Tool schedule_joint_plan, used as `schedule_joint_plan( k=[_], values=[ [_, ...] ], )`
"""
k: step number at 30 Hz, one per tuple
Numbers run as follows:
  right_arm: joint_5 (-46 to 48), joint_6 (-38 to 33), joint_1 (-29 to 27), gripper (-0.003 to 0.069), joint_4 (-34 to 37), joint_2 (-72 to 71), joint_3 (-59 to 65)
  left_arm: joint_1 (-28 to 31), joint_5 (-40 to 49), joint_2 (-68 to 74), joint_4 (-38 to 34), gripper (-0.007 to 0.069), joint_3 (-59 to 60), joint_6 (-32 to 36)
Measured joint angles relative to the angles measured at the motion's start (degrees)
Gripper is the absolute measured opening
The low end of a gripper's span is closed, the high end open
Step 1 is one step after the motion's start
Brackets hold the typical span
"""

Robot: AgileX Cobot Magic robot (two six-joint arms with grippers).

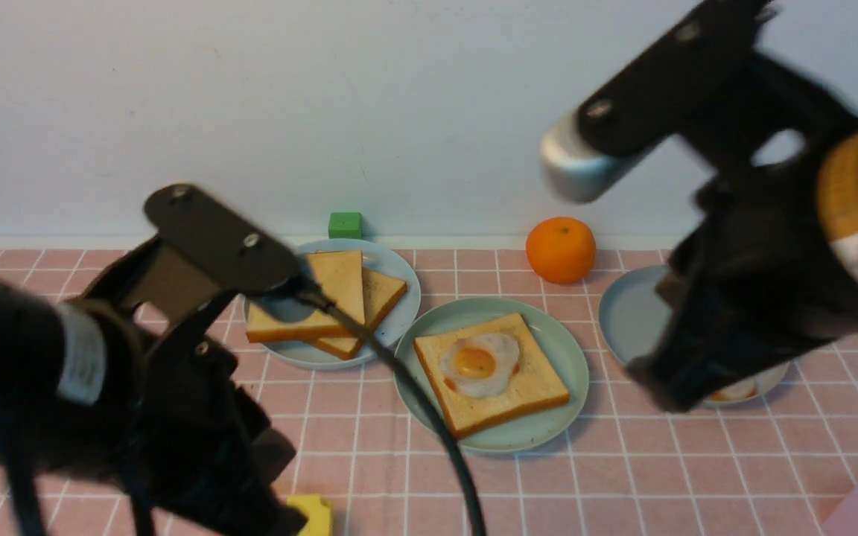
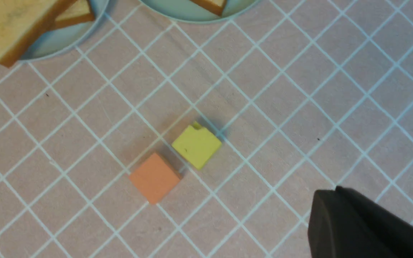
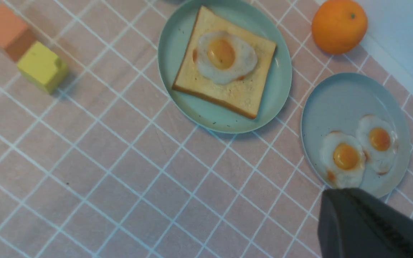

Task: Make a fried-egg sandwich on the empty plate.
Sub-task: Use the left arm to grab a slice of bread

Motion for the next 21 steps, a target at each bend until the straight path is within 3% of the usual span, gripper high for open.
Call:
schedule_joint_plan(
  k=[5,6,7,9,16,21],
  values=[
    [0.6,0.6,0.0,-0.0006,4.9,-17.0,5.5,12.2,0.9,11.7,-13.6,0.0013,-7.4,19.4],
    [0.6,0.7,0.0,-0.0006,5.3,-17.6,5.8,13.0,0.9,12.4,-14.6,0.0013,-7.8,20.2],
    [-0.5,1.5,0.0,-0.0005,6.6,-22.5,8.6,15.8,0.4,15.3,-17.4,0.0013,-9.3,26.8],
    [-2.5,2.3,0.0,-0.0002,7.3,-28.1,11.8,18.3,-1.4,18.6,-19.0,0.0013,-10.7,31.1],
    [-7.9,3.9,0.0,0.0001,8.2,-37.6,17.9,21.0,-8.6,29.7,-12.8,0.0034,-13.0,40.5],
    [-9.2,4.0,0.0,0.0004,8.7,-37.2,18.3,21.0,-15.4,34.9,-10.6,0.0166,-13.5,47.5]
  ],
)
